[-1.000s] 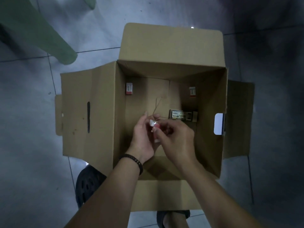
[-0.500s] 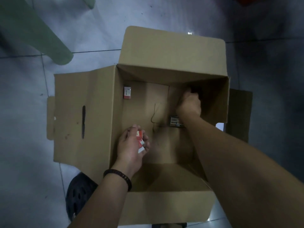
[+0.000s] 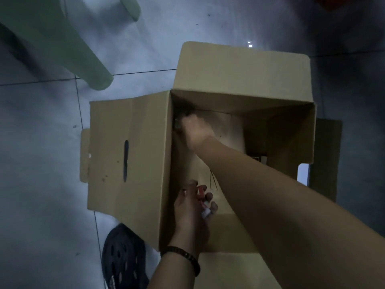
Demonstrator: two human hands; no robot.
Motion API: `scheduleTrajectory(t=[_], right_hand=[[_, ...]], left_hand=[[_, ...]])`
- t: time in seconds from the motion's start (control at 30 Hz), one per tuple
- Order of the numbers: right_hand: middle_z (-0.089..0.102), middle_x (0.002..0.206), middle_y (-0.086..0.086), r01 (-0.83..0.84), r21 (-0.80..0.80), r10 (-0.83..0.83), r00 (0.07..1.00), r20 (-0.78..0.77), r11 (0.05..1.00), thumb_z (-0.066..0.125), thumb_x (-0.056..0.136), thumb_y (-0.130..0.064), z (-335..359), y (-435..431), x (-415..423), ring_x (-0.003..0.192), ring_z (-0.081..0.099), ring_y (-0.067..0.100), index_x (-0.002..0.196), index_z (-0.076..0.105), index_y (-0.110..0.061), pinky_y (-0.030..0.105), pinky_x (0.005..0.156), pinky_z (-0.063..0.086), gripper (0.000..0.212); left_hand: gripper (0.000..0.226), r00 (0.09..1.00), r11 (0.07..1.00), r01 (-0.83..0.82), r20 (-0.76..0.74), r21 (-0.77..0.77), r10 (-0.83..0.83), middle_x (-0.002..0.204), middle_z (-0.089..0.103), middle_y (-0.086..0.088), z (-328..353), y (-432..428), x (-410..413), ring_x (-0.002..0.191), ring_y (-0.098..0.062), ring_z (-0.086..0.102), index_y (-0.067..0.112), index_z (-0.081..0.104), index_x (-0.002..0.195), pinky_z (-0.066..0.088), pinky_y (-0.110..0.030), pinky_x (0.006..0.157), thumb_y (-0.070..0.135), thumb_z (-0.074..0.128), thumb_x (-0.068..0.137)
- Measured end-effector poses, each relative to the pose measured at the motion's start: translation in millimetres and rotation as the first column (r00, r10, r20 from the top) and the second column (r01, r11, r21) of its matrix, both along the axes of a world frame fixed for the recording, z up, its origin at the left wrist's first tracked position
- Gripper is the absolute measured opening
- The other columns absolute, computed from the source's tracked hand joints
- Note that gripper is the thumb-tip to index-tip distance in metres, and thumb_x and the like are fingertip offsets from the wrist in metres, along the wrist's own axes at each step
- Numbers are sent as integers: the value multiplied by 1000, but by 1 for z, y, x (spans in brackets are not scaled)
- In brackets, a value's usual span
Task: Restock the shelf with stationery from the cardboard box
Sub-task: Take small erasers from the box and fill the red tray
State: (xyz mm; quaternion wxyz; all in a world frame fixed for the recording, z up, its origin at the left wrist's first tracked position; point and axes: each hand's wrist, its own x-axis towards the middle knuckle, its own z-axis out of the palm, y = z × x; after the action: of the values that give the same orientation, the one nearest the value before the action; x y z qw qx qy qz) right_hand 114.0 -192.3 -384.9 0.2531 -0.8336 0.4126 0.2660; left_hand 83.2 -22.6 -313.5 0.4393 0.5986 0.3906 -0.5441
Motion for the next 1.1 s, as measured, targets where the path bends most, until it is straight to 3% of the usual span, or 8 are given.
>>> scheduleTrajectory(t=[0.23,0.4,0.5,0.6,0.7,0.83,0.93,1.1], right_hand=[[74,105,1,385,89,-392,857,334,919,77,94,-30,32,4,-37,94,72,18,118,72,-21,37,79,61,26],[69,104,-9,202,225,-273,895,353,953,68,89,-48,129,44,-93,88,66,6,112,73,-31,32,75,61,29],[62,97,-7,126,275,-203,940,275,953,77,85,-38,162,69,-105,87,62,12,101,71,-32,35,74,56,18],[68,102,-10,188,216,-253,908,335,958,81,85,-27,207,93,-109,90,64,9,119,71,-34,29,77,57,36],[70,108,-22,407,272,-486,788,378,872,86,86,-27,291,107,-107,95,67,-2,126,66,-42,21,81,61,47],[76,89,-9,592,467,-753,487,442,657,84,88,-31,423,102,-91,80,74,10,92,75,-35,26,66,60,10],[72,74,11,578,613,-841,317,438,538,82,91,-21,519,93,-61,62,67,18,81,76,-15,32,56,54,14],[74,74,20,384,766,-856,269,441,515,79,93,-10,666,94,-1,64,65,24,86,79,-2,32,59,55,11]], left_hand=[[17,1000,997,-16,-6,-74,16,112,71,-9,-2,2,19,89,-22,70,22,74,112,59,-35,63,33,72,99],[42,999,978,37,-14,-206,-41,109,77,-4,22,-4,26,90,-20,73,19,76,113,58,-38,74,56,63,98],[48,987,941,153,-5,-302,-162,105,79,-7,59,-5,23,90,-20,77,17,75,114,58,-37,78,59,58,100],[40,967,925,254,63,-282,-246,108,79,-9,114,-5,22,93,-22,77,17,73,117,59,-37,78,50,61,100],[41,957,919,289,78,-267,-278,111,79,-13,187,-1,37,92,-26,77,16,72,117,62,-40,75,52,61,100],[44,951,899,307,74,-312,-299,106,79,-14,309,4,73,90,-26,77,12,71,109,61,-49,83,53,59,101],[46,945,855,322,82,-406,-317,99,74,-13,415,11,101,77,-22,69,15,75,105,51,-35,68,57,59,98],[53,918,784,383,298,-489,-263,96,70,-13,591,41,143,75,-22,62,9,72,118,47,-31,62,53,66,89]])
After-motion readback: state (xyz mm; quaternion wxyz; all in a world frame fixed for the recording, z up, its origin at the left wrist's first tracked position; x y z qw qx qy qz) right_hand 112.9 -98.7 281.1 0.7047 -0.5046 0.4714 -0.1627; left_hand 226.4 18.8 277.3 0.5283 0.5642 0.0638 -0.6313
